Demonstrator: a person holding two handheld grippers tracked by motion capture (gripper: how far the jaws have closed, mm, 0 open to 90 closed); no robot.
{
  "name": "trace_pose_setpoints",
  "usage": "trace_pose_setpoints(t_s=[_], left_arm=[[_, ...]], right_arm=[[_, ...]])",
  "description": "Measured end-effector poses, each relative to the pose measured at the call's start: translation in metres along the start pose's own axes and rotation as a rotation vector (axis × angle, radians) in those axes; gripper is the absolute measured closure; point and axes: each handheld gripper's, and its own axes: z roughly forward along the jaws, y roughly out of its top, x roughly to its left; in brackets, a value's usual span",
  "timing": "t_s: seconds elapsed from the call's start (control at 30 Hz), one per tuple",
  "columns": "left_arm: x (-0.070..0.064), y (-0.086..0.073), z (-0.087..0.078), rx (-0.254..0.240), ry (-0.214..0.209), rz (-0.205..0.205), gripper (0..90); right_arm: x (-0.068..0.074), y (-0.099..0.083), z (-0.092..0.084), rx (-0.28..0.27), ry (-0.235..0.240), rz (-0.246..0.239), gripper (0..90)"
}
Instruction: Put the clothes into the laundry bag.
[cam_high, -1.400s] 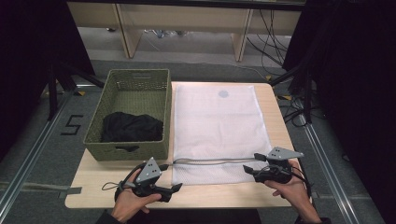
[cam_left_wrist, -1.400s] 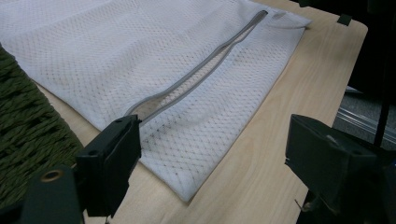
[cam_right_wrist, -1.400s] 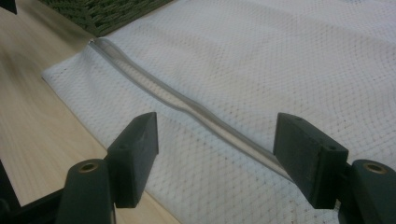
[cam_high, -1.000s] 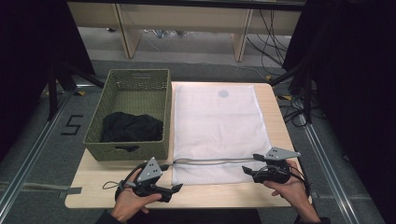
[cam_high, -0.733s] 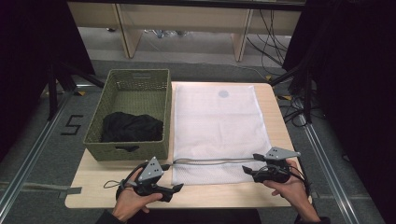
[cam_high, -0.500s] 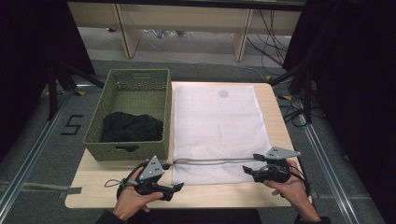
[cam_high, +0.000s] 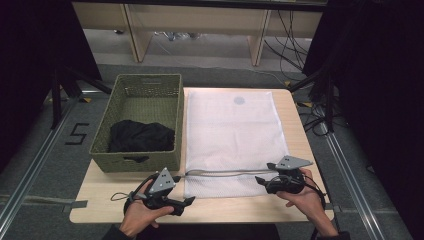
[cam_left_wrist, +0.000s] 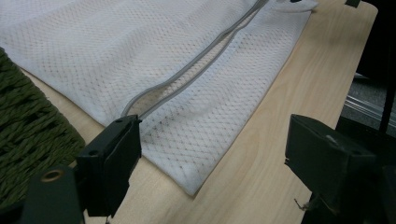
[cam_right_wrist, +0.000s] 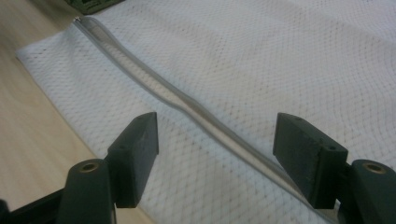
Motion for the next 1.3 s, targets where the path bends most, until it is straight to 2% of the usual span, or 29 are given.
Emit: trace_pose_setpoints(t_s=[0.03, 0.1, 0.13, 0.2, 0.23, 0.3, 0.37, 0.4, 0.43, 0.47, 0.53, 0.57, 0.6, 0.63, 0.73, 0.8, 0.83, 0.87, 0.93, 0.97, 1.0, 1.03, 1.07, 1.1, 1.13, 1.17, 1.23, 1.27, 1.3], left_arm=[[0.000, 0.000, 0.000, -0.001, -0.002, -0.003, 18.4], [0.001, 0.000, 0.000, 0.020, 0.001, 0.010, 18.3], [0.000, 0.000, 0.000, 0.020, 0.005, 0.003, 18.4], [0.000, 0.000, 0.001, 0.022, 0.003, 0.007, 18.4], [0.000, 0.000, 0.001, 0.022, 0.001, 0.006, 18.4], [0.000, 0.000, 0.001, 0.013, 0.005, 0.003, 18.4], [0.000, 0.001, 0.001, 0.005, -0.005, -0.012, 18.4], [0.000, 0.001, 0.001, 0.005, -0.005, -0.012, 18.5], [0.001, 0.001, 0.001, 0.013, -0.007, 0.007, 18.5], [0.001, 0.000, 0.000, 0.014, -0.004, 0.001, 18.6], [0.002, 0.000, -0.001, 0.028, -0.010, 0.016, 18.6], [0.003, 0.000, -0.001, 0.031, -0.002, 0.020, 18.6], [0.003, 0.000, -0.001, 0.027, -0.003, 0.017, 18.6], [0.002, 0.000, 0.000, 0.022, -0.004, 0.011, 18.6], [0.002, 0.000, 0.000, 0.014, -0.008, 0.004, 18.6], [0.002, 0.001, 0.000, 0.023, -0.001, 0.008, 18.6], [0.002, 0.001, 0.000, 0.024, 0.000, 0.013, 18.6], [0.002, 0.001, 0.000, 0.024, 0.000, 0.013, 18.6], [0.002, 0.001, 0.000, 0.020, -0.006, 0.010, 18.7], [0.002, 0.001, 0.000, 0.020, -0.006, 0.010, 18.7], [0.003, 0.001, 0.000, 0.024, -0.003, 0.013, 18.7], [0.003, 0.001, -0.001, 0.030, -0.009, 0.013, 18.8], [0.003, 0.001, -0.001, 0.029, -0.007, 0.013, 18.9], [0.004, 0.001, -0.001, 0.039, -0.003, 0.025, 19.0], [0.002, 0.001, -0.001, 0.029, -0.009, 0.009, 19.0], [0.002, 0.001, -0.001, 0.021, -0.005, 0.001, 19.2], [0.004, 0.001, 0.000, 0.018, -0.005, 0.008, 19.3], [0.003, 0.001, 0.000, 0.024, -0.010, 0.002, 19.5], [0.003, 0.001, 0.000, 0.024, -0.004, 0.003, 19.6]], right_arm=[[-0.001, 0.002, 0.003, 0.005, -0.018, -0.013, 32.4], [-0.001, 0.007, 0.012, 0.021, -0.015, -0.019, 32.4], [-0.003, 0.009, 0.017, 0.025, -0.003, -0.040, 32.0], [-0.003, 0.011, 0.022, 0.044, 0.001, -0.042, 32.0], [-0.003, 0.015, 0.035, 0.076, -0.003, -0.083, 32.0], [-0.002, 0.017, 0.038, 0.089, -0.004, -0.078, 32.0], [-0.003, 0.027, 0.052, 0.084, -0.008, -0.113, 31.8], [-0.003, 0.027, 0.052, 0.084, -0.008, -0.113, 31.8], [-0.004, 0.029, 0.054, 0.088, -0.008, -0.109, 31.5], [-0.003, 0.031, 0.061, 0.085, -0.007, -0.110, 31.3], [-0.003, 0.033, 0.071, 0.130, 0.004, -0.127, 31.0], [-0.002, 0.033, 0.076, 0.138, -0.001, -0.111, 30.8], [-0.002, 0.033, 0.081, 0.154, 0.012, -0.119, 30.8], [0.000, 0.034, 0.086, 0.176, 0.001, -0.140, 30.9], [-0.004, 0.035, 0.091, 0.183, -0.011, -0.160, 32.0], [-0.005, 0.035, 0.091, 0.196, -0.023, -0.148, 33.3], [-0.008, 0.035, 0.092, 0.189, -0.036, -0.167, 34.2], [-0.009, 0.035, 0.091, 0.196, -0.044, -0.162, 36.1], [-0.014, 0.036, 0.092, 0.184, -0.071, -0.202, 39.5], [-0.014, 0.036, 0.092, 0.184, -0.071, -0.202, 39.5], [-0.016, 0.036, 0.092, 0.178, -0.093, -0.198, 41.8], [-0.017, 0.036, 0.090, 0.199, -0.087, -0.181, 44.0], [-0.019, 0.036, 0.090, 0.195, -0.093, -0.193, 46.0], [-0.021, 0.036, 0.092, 0.191, -0.089, -0.178, 48.2], [-0.021, 0.036, 0.092, 0.191, -0.089, -0.178, 48.2], [-0.021, 0.039, 0.094, 0.199, -0.074, -0.190, 52.2], [-0.021, 0.039, 0.094, 0.200, -0.070, -0.194, 53.3], [-0.020, 0.040, 0.094, 0.208, -0.058, -0.179, 55.1], [-0.019, 0.043, 0.095, 0.214, -0.051, -0.189, 58.4]])
